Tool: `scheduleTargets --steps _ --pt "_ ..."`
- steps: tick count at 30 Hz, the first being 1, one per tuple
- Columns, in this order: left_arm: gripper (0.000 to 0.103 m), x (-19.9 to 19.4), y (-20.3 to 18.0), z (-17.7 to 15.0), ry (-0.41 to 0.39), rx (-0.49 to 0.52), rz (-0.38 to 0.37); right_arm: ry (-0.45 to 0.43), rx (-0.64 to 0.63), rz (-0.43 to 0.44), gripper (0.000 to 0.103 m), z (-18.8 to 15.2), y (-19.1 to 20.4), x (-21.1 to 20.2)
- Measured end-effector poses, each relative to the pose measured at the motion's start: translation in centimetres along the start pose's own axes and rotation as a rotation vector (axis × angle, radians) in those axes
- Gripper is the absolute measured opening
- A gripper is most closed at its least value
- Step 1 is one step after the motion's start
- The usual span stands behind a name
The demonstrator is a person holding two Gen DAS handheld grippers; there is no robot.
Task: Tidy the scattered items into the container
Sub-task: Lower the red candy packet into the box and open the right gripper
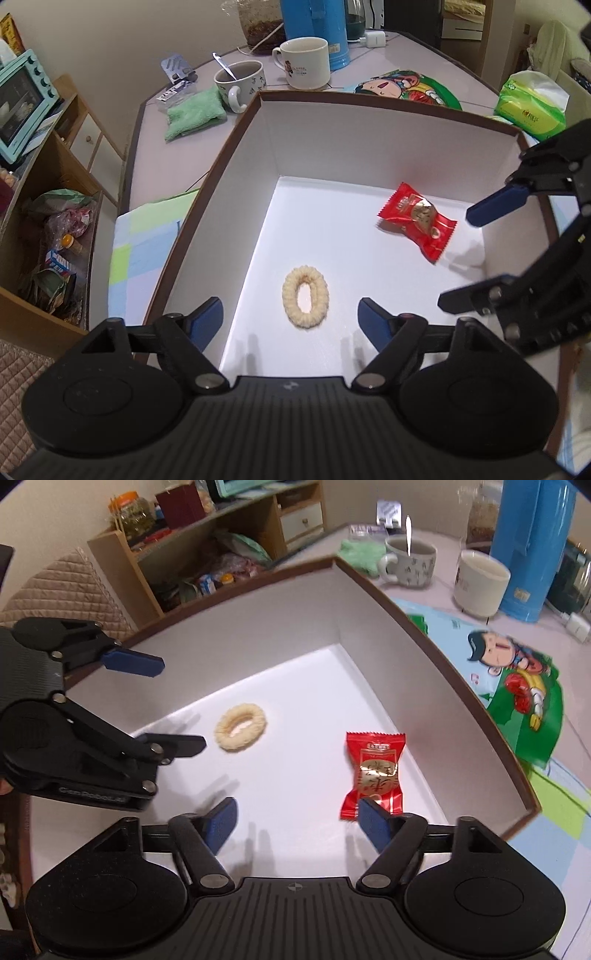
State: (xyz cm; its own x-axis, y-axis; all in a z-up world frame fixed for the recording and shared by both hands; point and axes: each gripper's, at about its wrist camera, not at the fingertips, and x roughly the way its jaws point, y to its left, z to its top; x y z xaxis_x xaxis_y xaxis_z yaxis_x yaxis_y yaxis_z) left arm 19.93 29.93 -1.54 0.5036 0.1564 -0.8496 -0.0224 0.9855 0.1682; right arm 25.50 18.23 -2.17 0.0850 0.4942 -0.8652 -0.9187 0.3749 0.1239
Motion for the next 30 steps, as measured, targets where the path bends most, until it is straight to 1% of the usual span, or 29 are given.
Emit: scheduleTargets --steps 1,4,11,15,22,27,30 --pt "0.081 -0.5 0.0 -0.2 -0.005 -0.003 0.003 -0.015 -0.004 -0.008 0.093 -0.2 0.5 -0.5" --pt "0.082 -1.9 -0.1 -0.6 -0.02 -0.006 0.015 -0.048 -0.014 -0.009 0.093 -0.5 1.7 -1.9" --pt "0.088 -5.7 0.1 -1.5 -0.073 -0.026 0.051 -0.103 -0.016 -0.034 0.094 -1.2 3.4 -4.4" --pt "0.089 -7.6 0.1 -2.3 -0.102 -0.038 0.066 -0.144 -0.016 -0.05 0.094 -2.0 4.5 -5.8" --pt "0.093 -10.4 0.4 -4.5 -0.139 -0.074 0.056 -0.236 0.005 -0.077 0.094 -3.8 6.9 -8.3" --pt "0.094 -11.2 0.7 -6.0 -0.142 -0.099 0.04 -0.298 0.048 -0.085 0.094 -5.3 8.2 -9.4" --pt "0.094 -11.4 0.9 -6.5 -0.138 -0.106 0.035 -0.312 0.072 -0.096 0.094 -5.6 8.5 -9.7"
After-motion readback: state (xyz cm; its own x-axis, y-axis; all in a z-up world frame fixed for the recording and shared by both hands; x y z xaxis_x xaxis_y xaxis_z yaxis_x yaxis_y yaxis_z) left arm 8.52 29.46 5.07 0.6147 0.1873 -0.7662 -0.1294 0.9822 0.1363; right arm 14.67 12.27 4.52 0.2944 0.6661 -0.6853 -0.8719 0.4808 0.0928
